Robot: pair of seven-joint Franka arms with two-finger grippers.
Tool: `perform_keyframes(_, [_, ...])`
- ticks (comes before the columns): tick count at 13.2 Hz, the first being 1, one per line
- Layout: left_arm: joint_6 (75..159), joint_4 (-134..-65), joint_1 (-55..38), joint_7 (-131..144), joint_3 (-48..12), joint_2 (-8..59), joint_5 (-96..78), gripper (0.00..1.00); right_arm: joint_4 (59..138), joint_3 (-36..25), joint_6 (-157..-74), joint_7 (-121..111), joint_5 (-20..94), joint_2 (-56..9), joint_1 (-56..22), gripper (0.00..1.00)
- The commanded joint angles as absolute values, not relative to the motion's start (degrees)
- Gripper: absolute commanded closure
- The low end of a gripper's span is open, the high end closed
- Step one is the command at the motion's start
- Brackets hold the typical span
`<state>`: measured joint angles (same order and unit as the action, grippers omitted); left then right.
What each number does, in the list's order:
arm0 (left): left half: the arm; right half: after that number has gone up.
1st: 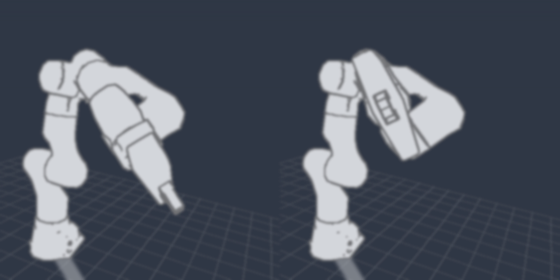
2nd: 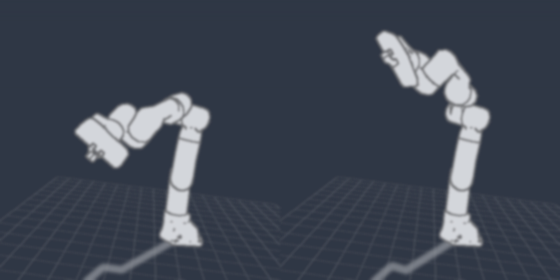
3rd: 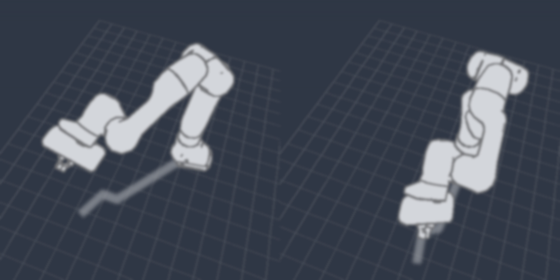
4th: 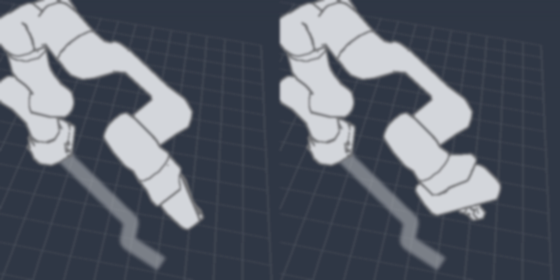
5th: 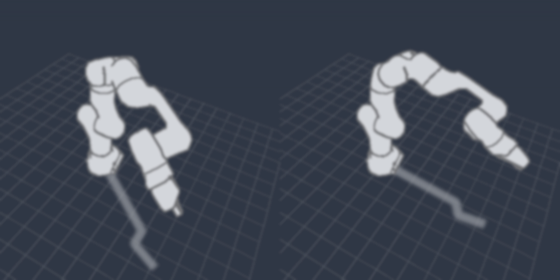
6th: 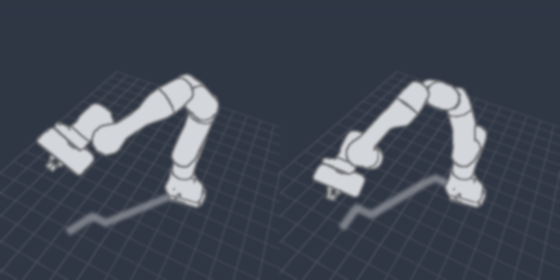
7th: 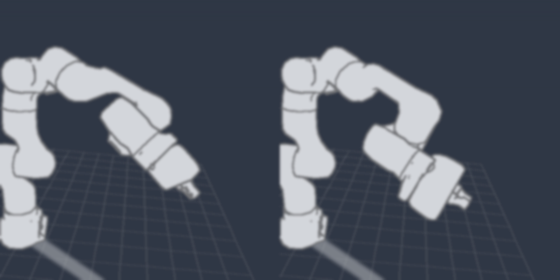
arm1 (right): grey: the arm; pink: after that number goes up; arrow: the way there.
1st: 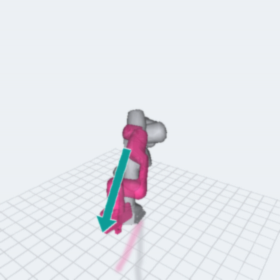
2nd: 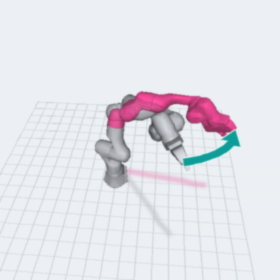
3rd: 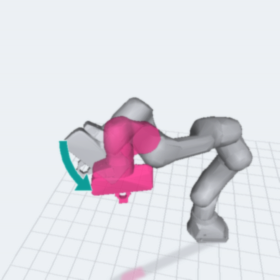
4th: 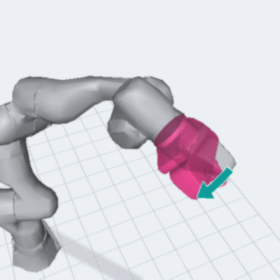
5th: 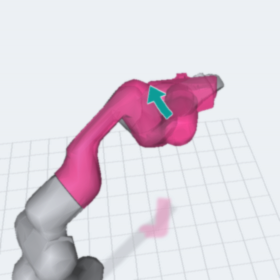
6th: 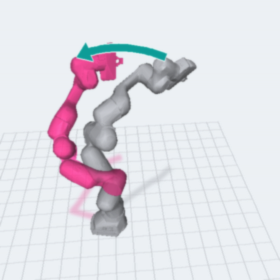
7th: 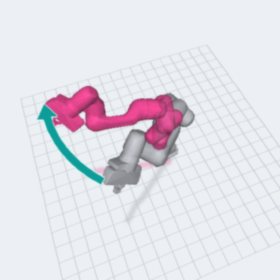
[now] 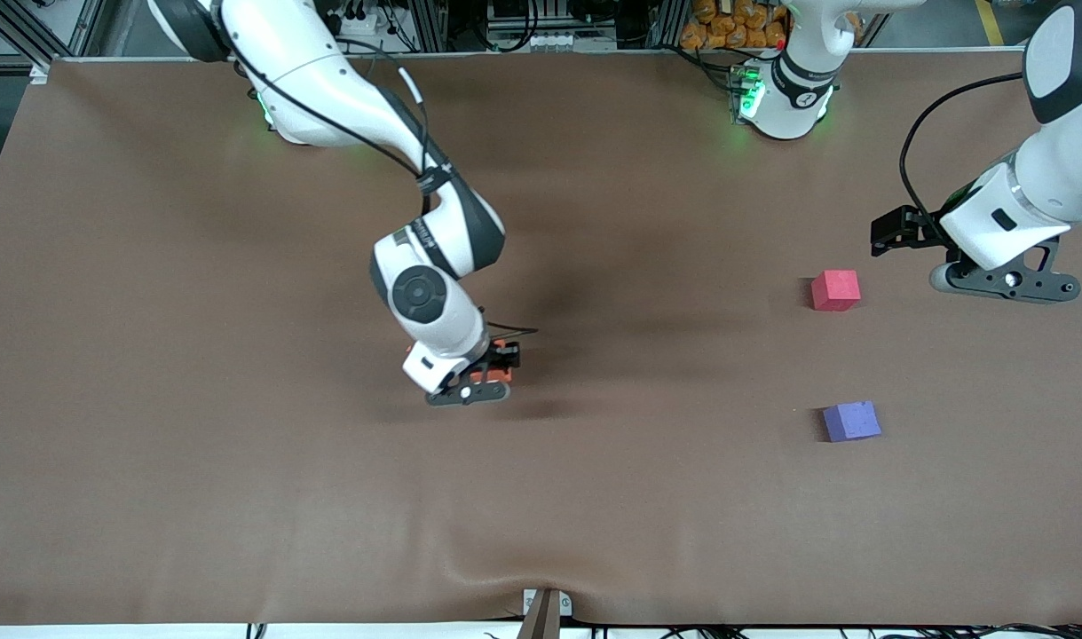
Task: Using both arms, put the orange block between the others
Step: 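Carry the orange cube toward the table middle while the left gripper approaches, then set the orange cube down and withdraw the right gripper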
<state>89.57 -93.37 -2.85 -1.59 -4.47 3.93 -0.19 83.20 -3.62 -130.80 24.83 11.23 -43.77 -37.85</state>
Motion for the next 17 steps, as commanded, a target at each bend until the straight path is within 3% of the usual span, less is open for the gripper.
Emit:
perform_keyframes(1, [88.95,-92.99,-2.9,-1.67,-4.83,4.31,1.58,0.0,83.14,-4.04,-131.22,28.03,12.39,-44.47,-40.68,0.51])
perform_keyframes(6, [90.43,-92.73,-4.56,-0.79,-4.92,7.2,1.5,0.0,83.14,-2.73,-131.22,28.04,13.52,-45.7,-42.1,0.5])
perform_keyframes(9, [92.01,-92.37,-7.29,0.17,-4.92,10.27,0.62,0.0,83.14,-2.46,-131.31,28.04,17.31,-46.32,-42.54,0.37])
perform_keyframes(11, [93.42,-92.11,-7.99,2.45,-6.23,12.91,-1.22,0.0,83.14,-2.46,-131.4,28.04,17.31,-46.32,-42.54,0.0])
perform_keyframes(15, [95.97,-89.13,-10.02,6.93,-6.59,19.14,-4.47,0.0,81.13,-2.46,-130.43,27.42,17.23,-44.48,-40.88,0.0])
perform_keyframes(17, [95.98,-86.15,-11.5,10.44,-6.59,22.83,-5.01,0.0,80.69,-2.46,-125.63,27.25,16.27,-40.02,-38.07,0.0])
